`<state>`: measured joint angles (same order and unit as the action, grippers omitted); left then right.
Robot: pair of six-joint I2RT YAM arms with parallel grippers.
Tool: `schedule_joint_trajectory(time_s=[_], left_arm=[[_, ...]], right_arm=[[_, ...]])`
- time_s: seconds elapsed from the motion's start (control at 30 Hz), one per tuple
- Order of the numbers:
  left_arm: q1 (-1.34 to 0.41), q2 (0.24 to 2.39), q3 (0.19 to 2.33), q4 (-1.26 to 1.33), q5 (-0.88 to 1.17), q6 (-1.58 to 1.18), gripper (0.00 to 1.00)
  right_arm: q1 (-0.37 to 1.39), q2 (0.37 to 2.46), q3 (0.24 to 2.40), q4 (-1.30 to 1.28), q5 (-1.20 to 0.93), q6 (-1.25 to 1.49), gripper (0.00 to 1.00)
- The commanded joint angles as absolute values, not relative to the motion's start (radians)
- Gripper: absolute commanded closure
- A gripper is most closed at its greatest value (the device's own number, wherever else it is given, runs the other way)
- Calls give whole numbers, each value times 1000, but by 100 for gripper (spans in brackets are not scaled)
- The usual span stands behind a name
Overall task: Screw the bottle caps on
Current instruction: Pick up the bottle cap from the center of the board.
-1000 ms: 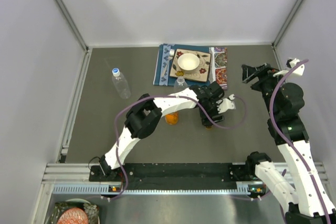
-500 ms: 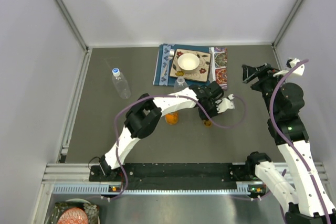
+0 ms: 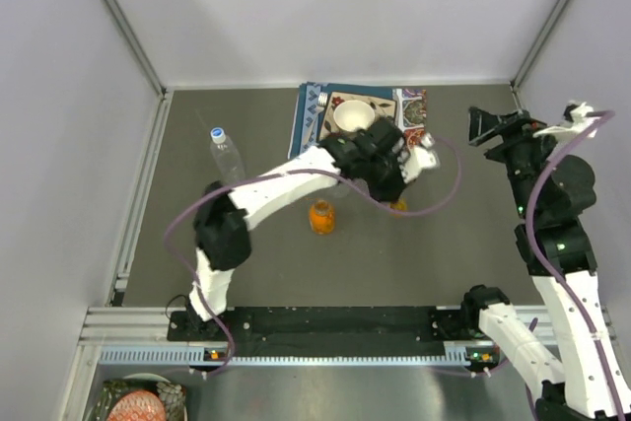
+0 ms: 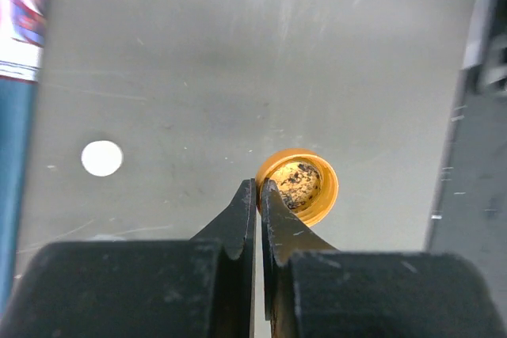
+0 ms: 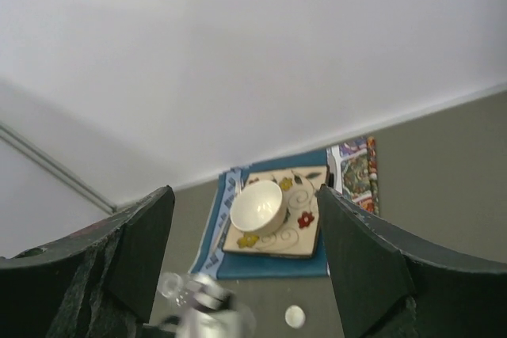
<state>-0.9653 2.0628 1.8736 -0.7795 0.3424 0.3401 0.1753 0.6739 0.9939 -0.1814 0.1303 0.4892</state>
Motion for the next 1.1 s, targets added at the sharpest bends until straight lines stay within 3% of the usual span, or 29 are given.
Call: schedule_joint_trajectory(time_s=[0.0, 0.2, 0.3, 0.33, 0.4, 0.43, 0.47, 0.57, 0.73, 1.07], left_arm=[[-839, 1739, 1879, -692, 559, 181, 100], [-617, 1504, 1774, -585, 860, -27, 100], [-519, 1393, 1685, -500, 1015, -170, 100], [-476, 1372, 1637, -400, 1056, -228, 100], [-445, 1321, 1577, -269, 1172, -458, 100], [-428, 1306, 1498, -62, 1204, -551, 100], [-425, 1275, 1453, 54, 1222, -751, 100], [-426, 1247, 1329, 311, 1224, -1016, 100], [-433, 1215, 1305, 330, 1174, -1061, 100], [-456, 1155, 1270, 440, 1189, -1184, 100]], right_arm=[[164, 667, 1117, -187, 158, 495, 26], [166, 693, 1126, -131, -49, 537, 21], [164, 698, 1042, 120, -381, 523, 11], [166, 707, 1023, 259, -554, 550, 9], [211, 738, 1009, 328, -650, 548, 9], [244, 741, 1009, 357, -684, 479, 8], [292, 744, 1008, 360, -677, 427, 6], [512, 764, 1037, 274, -585, 165, 4], [812, 785, 1014, 244, -442, -217, 6], [1024, 821, 962, 397, -283, -402, 7]])
